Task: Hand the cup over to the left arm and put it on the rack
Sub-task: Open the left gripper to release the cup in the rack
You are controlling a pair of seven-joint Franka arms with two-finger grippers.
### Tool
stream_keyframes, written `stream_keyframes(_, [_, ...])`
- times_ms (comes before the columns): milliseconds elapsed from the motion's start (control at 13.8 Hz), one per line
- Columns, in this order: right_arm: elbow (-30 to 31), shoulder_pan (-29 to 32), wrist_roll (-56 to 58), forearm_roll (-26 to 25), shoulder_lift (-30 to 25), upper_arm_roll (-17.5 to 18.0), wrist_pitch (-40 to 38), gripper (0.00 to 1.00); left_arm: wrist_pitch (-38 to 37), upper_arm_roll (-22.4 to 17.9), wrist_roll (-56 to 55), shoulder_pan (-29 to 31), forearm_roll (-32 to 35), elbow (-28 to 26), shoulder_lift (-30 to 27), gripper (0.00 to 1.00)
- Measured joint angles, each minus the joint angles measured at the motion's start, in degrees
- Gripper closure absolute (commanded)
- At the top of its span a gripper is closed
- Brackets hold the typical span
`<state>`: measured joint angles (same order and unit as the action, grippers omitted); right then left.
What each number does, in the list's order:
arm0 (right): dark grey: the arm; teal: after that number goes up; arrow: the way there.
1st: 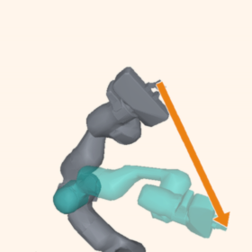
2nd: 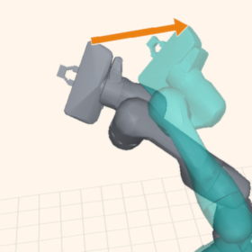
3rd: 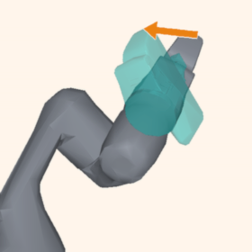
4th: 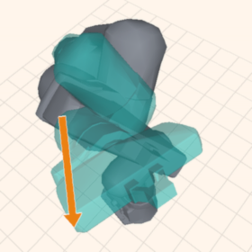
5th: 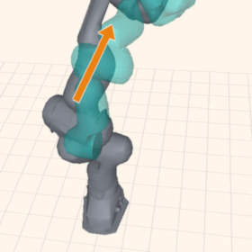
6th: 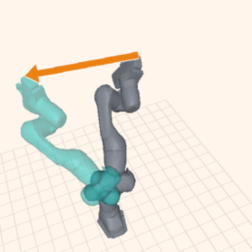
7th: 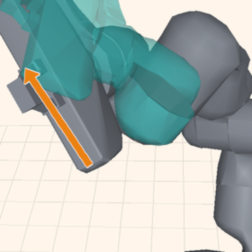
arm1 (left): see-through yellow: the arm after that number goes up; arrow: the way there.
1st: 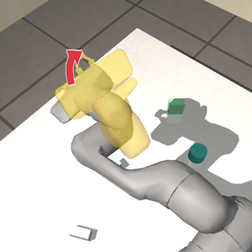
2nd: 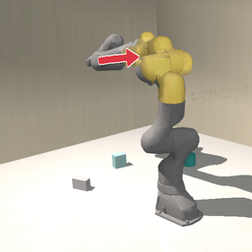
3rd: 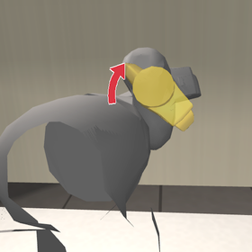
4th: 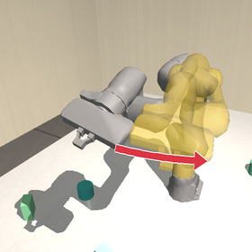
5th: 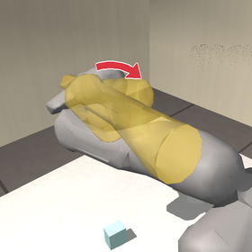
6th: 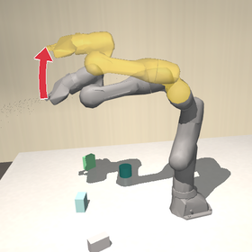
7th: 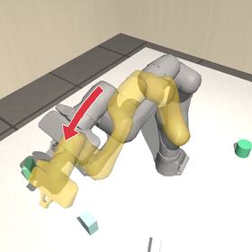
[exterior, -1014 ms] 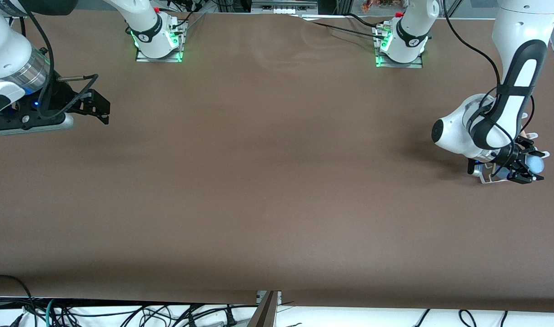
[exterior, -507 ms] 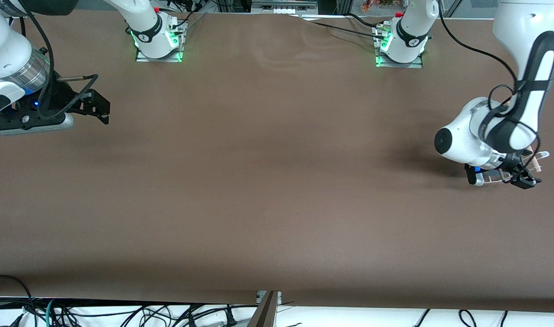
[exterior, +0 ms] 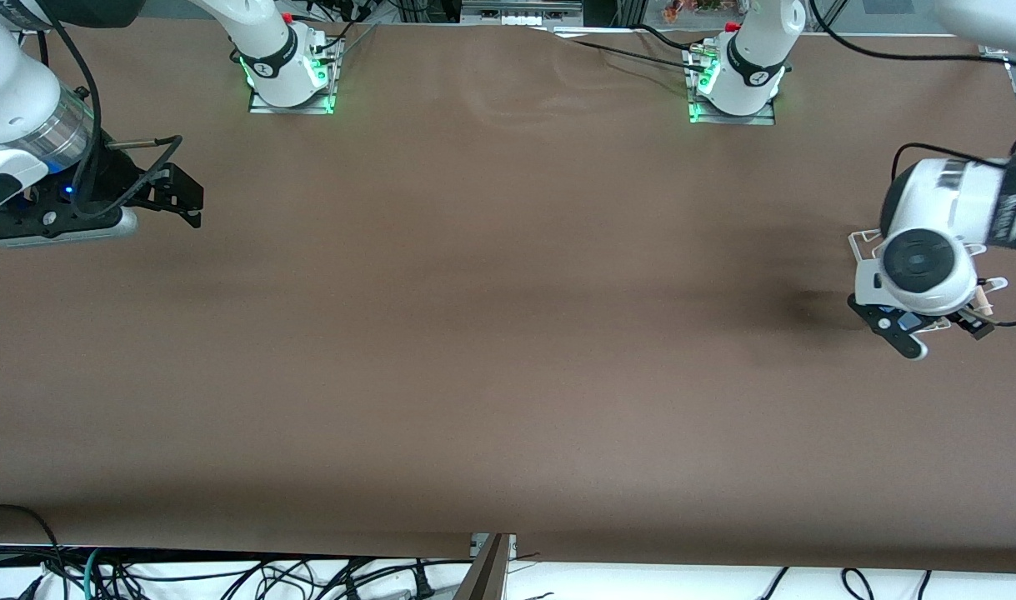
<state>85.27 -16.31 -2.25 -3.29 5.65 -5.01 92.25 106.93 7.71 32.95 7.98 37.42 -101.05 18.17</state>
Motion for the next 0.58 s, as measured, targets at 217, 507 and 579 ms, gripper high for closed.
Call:
stream_keyframes(217, [0.0, -0.01, 0.0, 0.0, 0.0, 0.0, -0.02, 0.0, -0.09, 0.02, -2.49, -1.46, -12.81, 5.18, -1.91, 0.0])
stream_keyframes(507, [0.0, -0.1, 0.0, 0.0, 0.01, 0.0, -0.03, 0.0, -3.84, -0.49, -9.8, -1.6, -24.68, 9.83, -4.76, 0.0])
stream_keyframes(579, [0.0, -0.13, 0.0, 0.0, 0.01, 0.0, -0.03, 0.0, -6.24, -0.53, -13.84, -1.62, -27.16, 11.28, -5.23, 0.0])
